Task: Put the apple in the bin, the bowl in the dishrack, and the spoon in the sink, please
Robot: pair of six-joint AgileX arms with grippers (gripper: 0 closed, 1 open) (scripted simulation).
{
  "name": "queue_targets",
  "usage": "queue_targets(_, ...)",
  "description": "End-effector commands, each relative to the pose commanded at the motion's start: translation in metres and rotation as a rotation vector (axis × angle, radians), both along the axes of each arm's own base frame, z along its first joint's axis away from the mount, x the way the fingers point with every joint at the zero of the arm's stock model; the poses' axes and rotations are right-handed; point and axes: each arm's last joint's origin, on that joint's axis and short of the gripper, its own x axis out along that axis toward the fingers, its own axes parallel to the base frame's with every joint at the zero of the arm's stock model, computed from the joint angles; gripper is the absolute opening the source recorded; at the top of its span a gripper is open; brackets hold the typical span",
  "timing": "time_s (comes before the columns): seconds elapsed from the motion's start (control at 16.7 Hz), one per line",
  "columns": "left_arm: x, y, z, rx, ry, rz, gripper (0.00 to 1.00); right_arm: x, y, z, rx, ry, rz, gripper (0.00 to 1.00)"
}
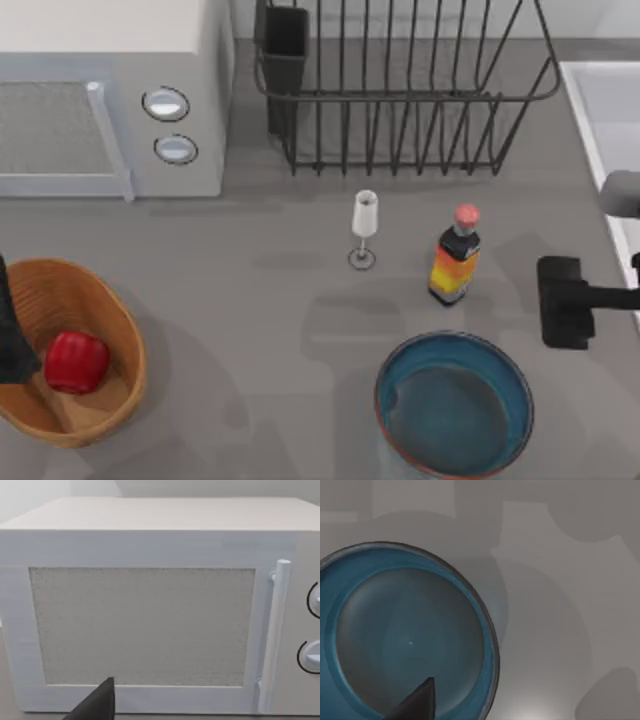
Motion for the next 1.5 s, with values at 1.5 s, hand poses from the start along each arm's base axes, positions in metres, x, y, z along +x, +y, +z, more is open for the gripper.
queue_targets(1.5, 0.0, 0.0, 0.0, 0.0, 0.0, 0.0, 1.0, 0.03, 0.058, -0.103, -0.154, 0.302, -0.001, 1.0)
